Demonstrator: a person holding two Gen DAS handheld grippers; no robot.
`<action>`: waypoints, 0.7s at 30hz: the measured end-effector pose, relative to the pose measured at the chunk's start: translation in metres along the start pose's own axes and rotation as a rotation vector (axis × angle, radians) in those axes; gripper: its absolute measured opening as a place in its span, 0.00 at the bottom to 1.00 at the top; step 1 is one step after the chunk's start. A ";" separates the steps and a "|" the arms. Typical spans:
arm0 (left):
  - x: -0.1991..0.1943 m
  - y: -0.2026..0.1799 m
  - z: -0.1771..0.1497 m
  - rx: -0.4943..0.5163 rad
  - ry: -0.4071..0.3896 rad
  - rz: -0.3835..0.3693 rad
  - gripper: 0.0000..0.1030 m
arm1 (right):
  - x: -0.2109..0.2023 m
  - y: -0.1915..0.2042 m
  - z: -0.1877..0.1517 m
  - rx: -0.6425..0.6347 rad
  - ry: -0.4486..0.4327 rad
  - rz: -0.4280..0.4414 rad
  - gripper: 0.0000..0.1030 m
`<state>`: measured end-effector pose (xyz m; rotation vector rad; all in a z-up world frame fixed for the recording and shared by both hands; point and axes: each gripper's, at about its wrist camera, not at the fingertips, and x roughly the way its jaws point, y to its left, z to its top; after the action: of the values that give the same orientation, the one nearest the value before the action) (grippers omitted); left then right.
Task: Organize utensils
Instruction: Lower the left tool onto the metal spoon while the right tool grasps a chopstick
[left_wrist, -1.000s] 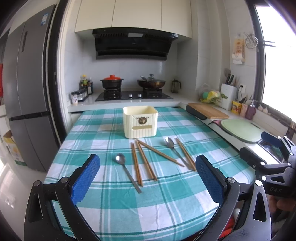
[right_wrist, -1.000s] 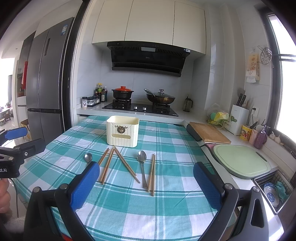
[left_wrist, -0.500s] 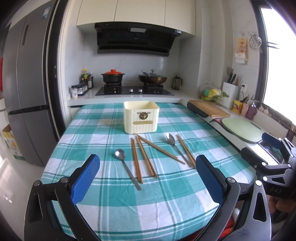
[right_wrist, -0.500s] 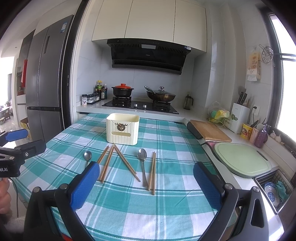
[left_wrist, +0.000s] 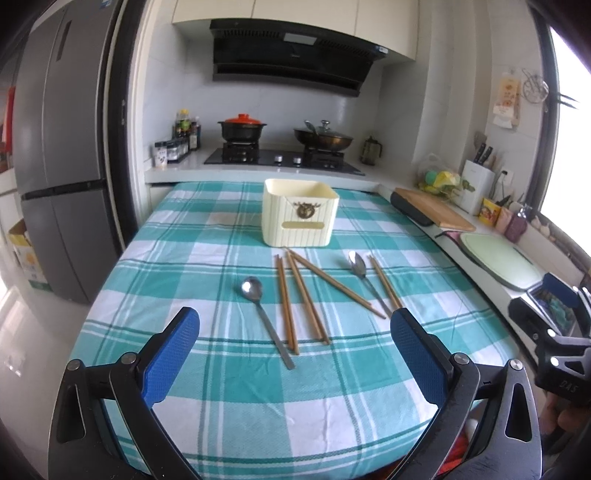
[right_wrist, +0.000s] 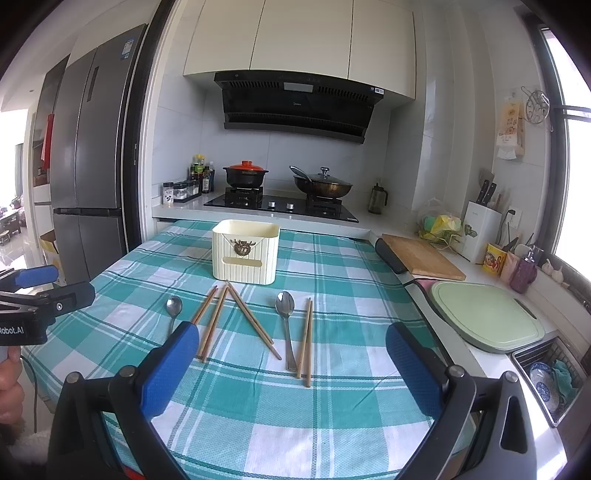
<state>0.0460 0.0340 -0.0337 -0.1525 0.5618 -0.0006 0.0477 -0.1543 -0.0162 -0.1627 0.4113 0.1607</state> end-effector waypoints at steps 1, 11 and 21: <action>0.003 0.007 0.001 -0.022 0.006 0.012 1.00 | 0.001 -0.001 -0.001 0.004 0.003 -0.001 1.00; 0.087 0.046 -0.006 -0.119 0.250 0.073 1.00 | 0.036 -0.014 -0.008 0.038 0.091 0.026 1.00; 0.181 0.039 -0.007 -0.095 0.375 0.111 1.00 | 0.138 -0.088 -0.030 0.083 0.299 -0.052 1.00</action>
<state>0.1945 0.0641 -0.1410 -0.2154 0.9443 0.1075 0.1773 -0.2290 -0.0888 -0.1157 0.7098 0.0671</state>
